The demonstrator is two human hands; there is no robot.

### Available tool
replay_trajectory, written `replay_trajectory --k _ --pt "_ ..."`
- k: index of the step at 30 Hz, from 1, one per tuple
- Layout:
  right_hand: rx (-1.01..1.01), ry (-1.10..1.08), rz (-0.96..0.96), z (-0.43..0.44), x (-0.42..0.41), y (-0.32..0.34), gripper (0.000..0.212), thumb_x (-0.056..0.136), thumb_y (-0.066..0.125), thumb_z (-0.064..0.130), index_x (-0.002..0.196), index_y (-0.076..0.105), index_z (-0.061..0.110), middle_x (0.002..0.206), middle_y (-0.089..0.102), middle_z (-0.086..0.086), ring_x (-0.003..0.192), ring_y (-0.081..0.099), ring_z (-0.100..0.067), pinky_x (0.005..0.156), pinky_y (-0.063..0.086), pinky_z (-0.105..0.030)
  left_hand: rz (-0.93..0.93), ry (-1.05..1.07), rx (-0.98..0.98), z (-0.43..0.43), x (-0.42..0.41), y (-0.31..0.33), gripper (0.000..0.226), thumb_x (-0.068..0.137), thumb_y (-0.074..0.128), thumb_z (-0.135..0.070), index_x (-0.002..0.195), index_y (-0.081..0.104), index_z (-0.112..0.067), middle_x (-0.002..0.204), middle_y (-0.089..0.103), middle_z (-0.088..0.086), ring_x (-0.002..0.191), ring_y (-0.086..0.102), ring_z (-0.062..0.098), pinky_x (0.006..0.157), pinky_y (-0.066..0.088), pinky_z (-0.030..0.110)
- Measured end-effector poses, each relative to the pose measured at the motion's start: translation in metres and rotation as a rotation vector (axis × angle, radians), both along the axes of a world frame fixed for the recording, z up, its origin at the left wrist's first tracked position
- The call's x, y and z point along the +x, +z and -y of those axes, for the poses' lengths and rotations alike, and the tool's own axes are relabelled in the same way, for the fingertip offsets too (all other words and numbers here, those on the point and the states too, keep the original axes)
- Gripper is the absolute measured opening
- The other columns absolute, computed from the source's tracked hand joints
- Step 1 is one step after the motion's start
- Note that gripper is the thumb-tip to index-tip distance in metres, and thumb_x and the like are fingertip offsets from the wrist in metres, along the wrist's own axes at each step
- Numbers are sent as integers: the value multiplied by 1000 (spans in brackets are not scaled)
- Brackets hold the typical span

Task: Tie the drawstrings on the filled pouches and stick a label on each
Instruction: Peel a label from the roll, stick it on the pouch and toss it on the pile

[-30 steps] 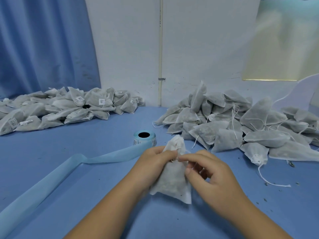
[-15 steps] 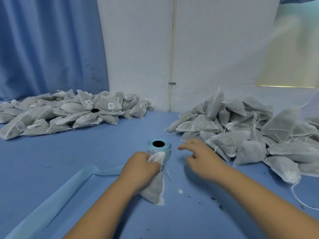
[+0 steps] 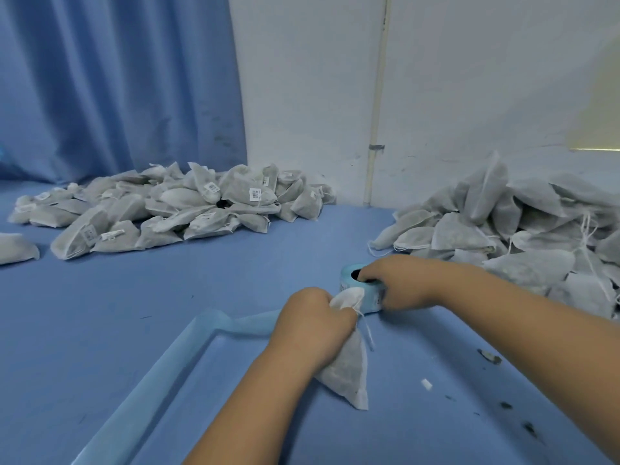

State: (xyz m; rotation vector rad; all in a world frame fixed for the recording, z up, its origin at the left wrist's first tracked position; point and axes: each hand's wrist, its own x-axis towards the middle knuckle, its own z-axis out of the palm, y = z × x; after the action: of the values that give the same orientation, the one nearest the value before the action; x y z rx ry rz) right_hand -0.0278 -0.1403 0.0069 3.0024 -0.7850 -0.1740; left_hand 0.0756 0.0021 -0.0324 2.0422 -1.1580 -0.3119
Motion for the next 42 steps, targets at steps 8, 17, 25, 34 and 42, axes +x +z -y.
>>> replay_trajectory --k 8,17,25,34,42 --pt "-17 10 30 -6 -18 2 28 82 58 22 110 55 21 100 55 9 91 54 -16 68 42 -25 -140 -47 126 -23 16 7 29 74 63 -27 56 41 -21 43 32 -7 36 28 14 35 19 20" --pt "287 -395 750 -33 -36 -44 17 78 66 29 75 52 21 74 61 10 67 54 -11 61 40 -25 -193 -82 187 -27 21 11 28 75 63 -29 57 43 -21 47 39 -5 41 35 15 46 26 23" --pt "453 -625 733 -47 -19 -48 28 76 60 38 62 55 14 66 63 -8 60 53 -21 60 46 -32 -108 -107 164 -32 10 8 28 75 64 -30 57 45 -21 48 36 -6 42 33 14 38 22 19" --pt "630 -791 710 -50 -11 -34 22 70 56 31 67 64 12 48 63 1 37 52 -14 43 39 -17 -24 -120 164 -33 5 8 27 77 63 -38 65 50 -18 61 42 1 56 38 19 49 28 27" --pt "659 -735 712 -55 -13 -36 15 68 63 30 70 63 15 51 60 2 38 50 -13 42 41 -18 -38 -100 144 -33 9 7 23 79 62 -32 67 54 -14 63 46 3 57 42 21 50 31 27"
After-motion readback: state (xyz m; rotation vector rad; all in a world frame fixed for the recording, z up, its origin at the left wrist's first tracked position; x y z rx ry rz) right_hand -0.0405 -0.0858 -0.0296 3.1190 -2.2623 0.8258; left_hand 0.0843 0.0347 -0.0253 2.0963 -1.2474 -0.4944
